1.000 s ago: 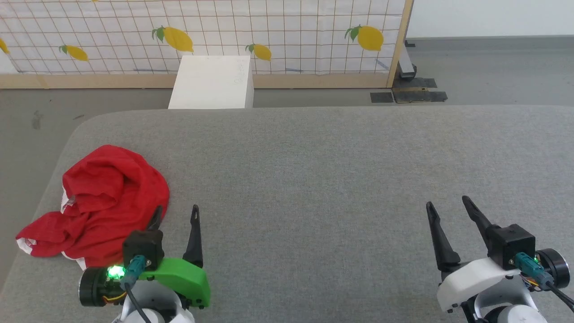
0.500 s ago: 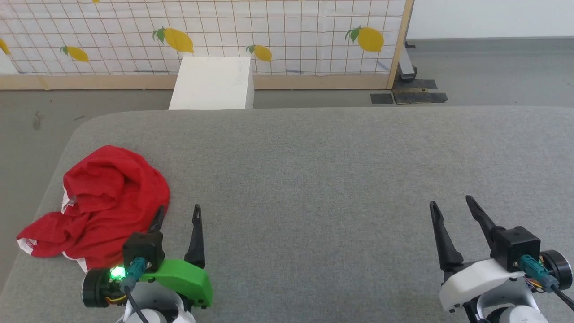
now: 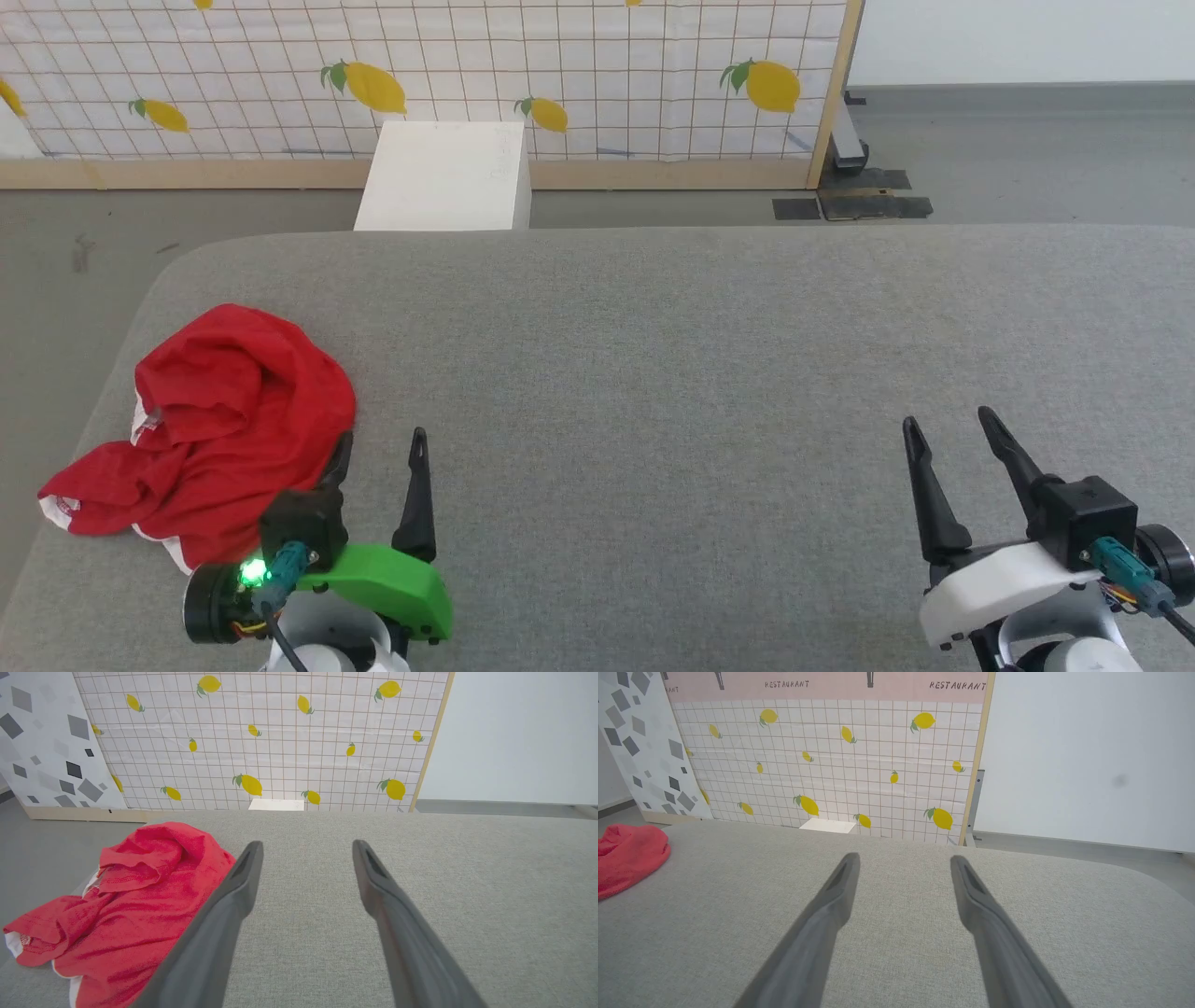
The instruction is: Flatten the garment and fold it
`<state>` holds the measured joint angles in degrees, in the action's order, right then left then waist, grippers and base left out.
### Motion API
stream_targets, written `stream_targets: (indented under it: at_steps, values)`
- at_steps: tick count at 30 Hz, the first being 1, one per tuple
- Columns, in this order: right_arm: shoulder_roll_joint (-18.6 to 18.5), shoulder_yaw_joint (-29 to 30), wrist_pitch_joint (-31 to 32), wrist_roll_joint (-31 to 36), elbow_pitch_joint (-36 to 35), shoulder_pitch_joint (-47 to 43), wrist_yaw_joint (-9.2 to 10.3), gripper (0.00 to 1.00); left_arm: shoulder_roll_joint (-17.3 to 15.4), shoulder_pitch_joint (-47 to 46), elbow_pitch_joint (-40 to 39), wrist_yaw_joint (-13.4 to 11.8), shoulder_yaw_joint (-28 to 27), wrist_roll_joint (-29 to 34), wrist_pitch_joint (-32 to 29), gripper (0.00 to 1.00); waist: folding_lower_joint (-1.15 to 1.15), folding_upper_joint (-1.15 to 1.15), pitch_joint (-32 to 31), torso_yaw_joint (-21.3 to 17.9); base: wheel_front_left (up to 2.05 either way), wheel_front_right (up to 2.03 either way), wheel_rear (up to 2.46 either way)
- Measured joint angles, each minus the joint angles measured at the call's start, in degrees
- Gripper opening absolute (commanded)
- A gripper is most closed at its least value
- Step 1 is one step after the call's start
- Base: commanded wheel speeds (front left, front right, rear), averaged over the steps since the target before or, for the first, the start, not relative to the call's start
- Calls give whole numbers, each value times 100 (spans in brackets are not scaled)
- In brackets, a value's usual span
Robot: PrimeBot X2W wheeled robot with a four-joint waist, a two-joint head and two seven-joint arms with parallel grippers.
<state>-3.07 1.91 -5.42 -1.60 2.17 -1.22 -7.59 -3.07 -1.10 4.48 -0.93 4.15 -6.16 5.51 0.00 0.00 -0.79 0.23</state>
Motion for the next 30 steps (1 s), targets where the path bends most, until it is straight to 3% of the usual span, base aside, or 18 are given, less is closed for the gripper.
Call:
stream_targets:
  at_steps: [30]
  values:
    - [1,49,-356,-152,154,-13,0,100,0,-25,289,-70,-33,-285,353,100,0,0,-51,147,0,0,0]
